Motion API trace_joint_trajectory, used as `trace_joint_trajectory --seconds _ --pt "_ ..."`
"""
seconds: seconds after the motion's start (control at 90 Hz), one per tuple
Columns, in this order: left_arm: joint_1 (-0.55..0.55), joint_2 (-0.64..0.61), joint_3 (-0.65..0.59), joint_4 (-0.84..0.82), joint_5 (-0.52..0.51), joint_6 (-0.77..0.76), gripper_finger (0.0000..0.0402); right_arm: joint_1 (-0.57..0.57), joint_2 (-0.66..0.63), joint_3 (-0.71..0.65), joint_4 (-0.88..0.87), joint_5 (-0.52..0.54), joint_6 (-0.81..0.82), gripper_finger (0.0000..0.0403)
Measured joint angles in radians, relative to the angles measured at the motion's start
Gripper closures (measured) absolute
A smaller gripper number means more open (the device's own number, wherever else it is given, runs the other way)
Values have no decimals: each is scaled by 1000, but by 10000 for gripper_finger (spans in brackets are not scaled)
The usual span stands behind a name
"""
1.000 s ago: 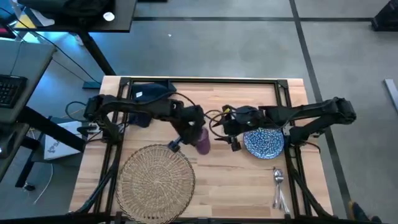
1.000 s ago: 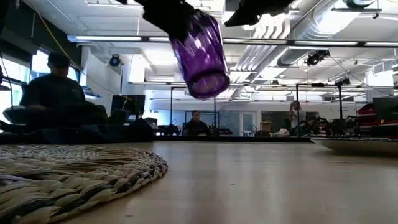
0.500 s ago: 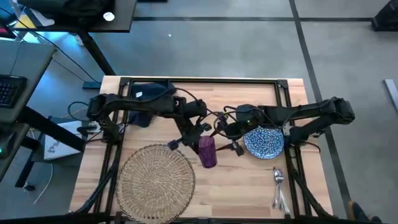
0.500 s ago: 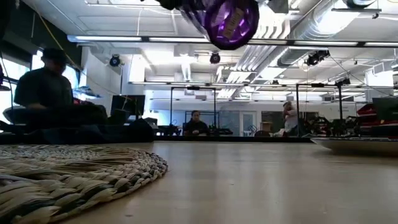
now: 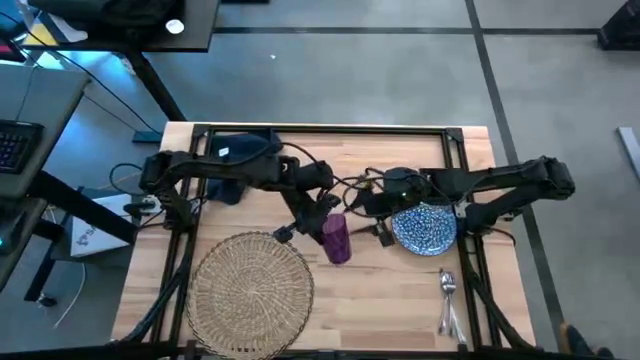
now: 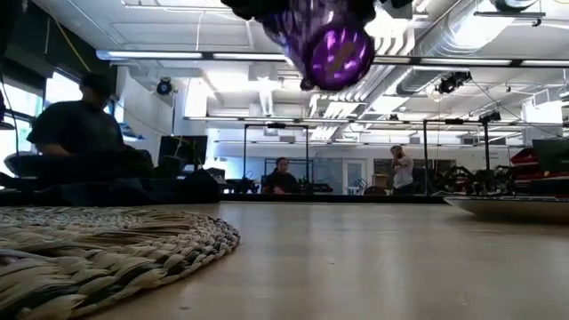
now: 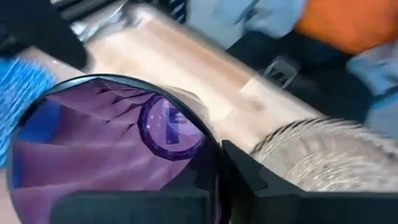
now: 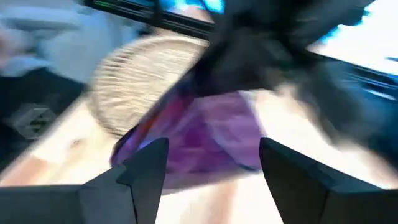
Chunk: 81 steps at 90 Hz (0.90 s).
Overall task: Set table place
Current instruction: Move the purple cup to the top right of the table
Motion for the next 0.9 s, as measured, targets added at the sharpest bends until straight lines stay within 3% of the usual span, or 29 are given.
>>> trace_joint_trajectory --seconds 0.078,0.3,0.533,0.789,0.9 --pt "1 -23 0 -1 -74 -24 401 0 -39 0 -71 65 75 163" --pt "-1 -70 0 29 -288 -111 401 -2 -59 1 -246 124 260 96" --pt "-1 -70 0 75 -392 -185 401 -2 -2 1 -203 191 285 14" --pt "-2 -79 1 143 -419 -221 401 -3 52 1 -29 204 272 9" --pt "-7 -79 0 173 -441 -223 402 -2 75 0 -9 270 263 5"
